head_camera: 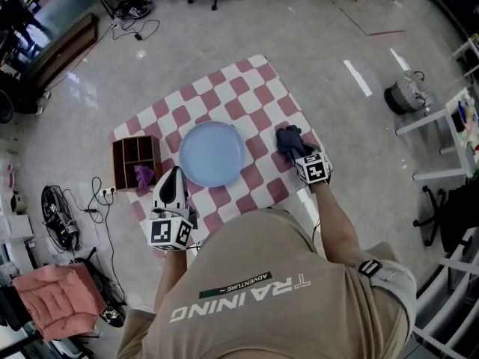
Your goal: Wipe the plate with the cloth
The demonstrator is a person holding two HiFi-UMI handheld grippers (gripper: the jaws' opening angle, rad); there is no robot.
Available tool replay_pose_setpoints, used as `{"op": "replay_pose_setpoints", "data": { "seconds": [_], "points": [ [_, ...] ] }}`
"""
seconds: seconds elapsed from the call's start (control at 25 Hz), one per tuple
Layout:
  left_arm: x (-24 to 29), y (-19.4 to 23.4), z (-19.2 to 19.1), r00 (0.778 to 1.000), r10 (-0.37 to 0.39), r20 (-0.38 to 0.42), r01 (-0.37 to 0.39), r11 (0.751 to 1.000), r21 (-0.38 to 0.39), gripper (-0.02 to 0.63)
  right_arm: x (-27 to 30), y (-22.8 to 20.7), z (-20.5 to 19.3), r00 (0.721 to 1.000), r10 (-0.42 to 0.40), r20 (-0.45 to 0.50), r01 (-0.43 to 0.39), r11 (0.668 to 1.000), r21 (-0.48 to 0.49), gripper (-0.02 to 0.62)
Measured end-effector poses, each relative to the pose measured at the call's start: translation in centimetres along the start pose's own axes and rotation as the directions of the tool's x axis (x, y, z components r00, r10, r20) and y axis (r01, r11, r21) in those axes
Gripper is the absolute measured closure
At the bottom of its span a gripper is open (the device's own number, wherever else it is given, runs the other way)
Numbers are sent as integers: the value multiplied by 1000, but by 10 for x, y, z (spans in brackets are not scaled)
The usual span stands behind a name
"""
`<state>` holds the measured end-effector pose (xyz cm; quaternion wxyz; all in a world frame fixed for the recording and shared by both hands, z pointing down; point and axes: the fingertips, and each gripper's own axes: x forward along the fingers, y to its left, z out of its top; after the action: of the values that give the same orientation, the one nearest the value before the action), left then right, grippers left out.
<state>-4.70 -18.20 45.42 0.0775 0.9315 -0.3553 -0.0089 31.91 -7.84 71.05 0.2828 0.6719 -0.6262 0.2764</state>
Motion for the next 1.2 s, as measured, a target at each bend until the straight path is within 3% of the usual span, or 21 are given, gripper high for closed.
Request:
{"op": "replay_pose_setpoints", "data": {
  "seconds": [0.12,0.28,0.44,0.6,0.72,1.2],
  "points": [
    [-1,1,2,1000,0,10,1,1000,-4,594,-24,2,34,994,2,105,-2,1000,0,482],
    [-1,5,8,1000,8,24,-8,1000,3,594,-61,22,105,963,63,262,-44,996,-79,482],
    [-3,9,15,999,21,39,-21,1000,13,594,-95,56,170,906,146,397,-89,983,-159,482],
    [-4,18,29,996,48,71,-50,998,28,594,-131,85,226,828,220,516,-135,971,-197,482],
    [-6,26,44,992,68,105,-73,996,45,594,-142,105,244,797,277,537,-160,954,-255,482],
    [-19,45,37,980,163,114,-167,985,31,594,-136,155,261,759,434,485,-250,883,-398,482]
  ]
}}
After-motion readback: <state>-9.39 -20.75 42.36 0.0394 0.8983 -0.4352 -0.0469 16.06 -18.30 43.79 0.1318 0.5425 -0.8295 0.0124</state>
